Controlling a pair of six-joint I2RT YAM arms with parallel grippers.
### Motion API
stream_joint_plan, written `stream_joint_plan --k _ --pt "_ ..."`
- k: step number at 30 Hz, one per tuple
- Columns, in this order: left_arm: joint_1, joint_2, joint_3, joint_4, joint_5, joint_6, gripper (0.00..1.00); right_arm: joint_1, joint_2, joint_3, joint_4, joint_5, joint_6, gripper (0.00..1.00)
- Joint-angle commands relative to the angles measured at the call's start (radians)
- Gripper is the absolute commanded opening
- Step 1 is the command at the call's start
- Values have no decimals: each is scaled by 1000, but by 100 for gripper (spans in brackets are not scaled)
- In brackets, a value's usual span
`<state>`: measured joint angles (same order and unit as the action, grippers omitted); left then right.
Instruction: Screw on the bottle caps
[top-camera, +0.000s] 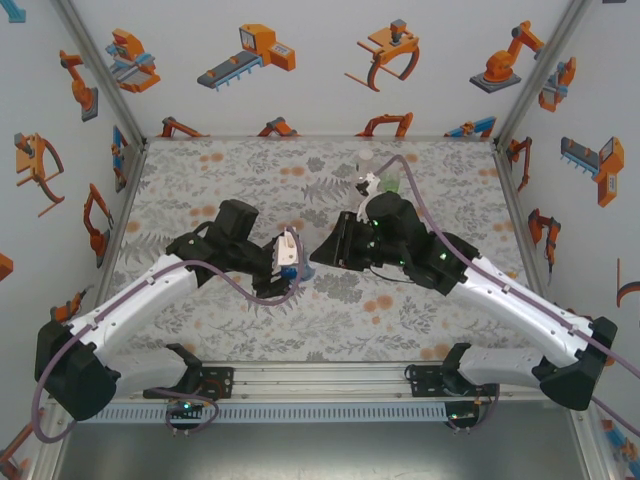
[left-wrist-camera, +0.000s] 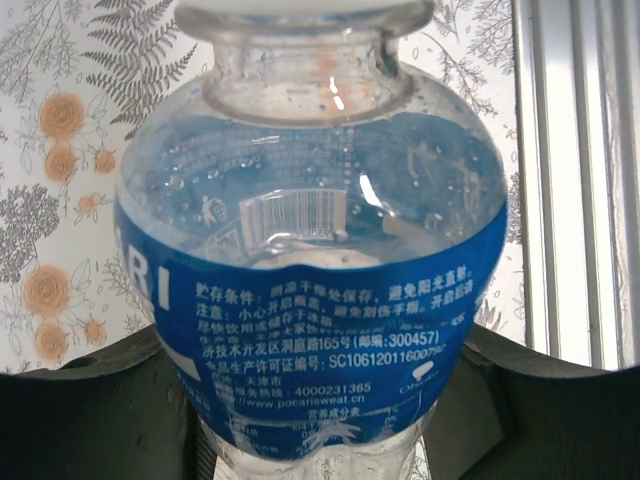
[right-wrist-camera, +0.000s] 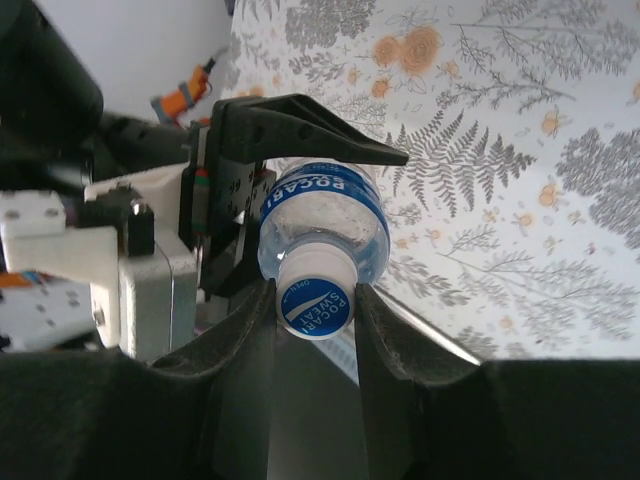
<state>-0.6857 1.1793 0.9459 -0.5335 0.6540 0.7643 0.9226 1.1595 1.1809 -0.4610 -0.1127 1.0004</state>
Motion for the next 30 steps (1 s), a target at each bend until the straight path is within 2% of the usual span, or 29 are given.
stream_joint_plan --k 1,5,8,11,12,18,25,30 --pt "-10 -37 14 122 33 -13 0 7 7 -9 63 58 175 0" --pt "-11 -33 15 122 37 -13 0 7 9 24 41 69 58 1" --pt "-10 -34 14 122 43 -12 0 7 -2 56 54 48 -115 24" --pt "-11 -32 14 118 67 -7 0 7 -32 63 75 20 -305 38" --pt "-10 -29 14 113 80 -3 0 7 -43 62 80 13 -361 40" --pt "-12 2 37 51 206 53 0 7 -110 43 106 -128 -828 47" --pt "-12 27 70 -39 292 108 0 6 -117 128 -44 -423 -1305 50" --pt "-15 59 107 -133 363 164 0 7 -110 146 -115 -528 -1516 51"
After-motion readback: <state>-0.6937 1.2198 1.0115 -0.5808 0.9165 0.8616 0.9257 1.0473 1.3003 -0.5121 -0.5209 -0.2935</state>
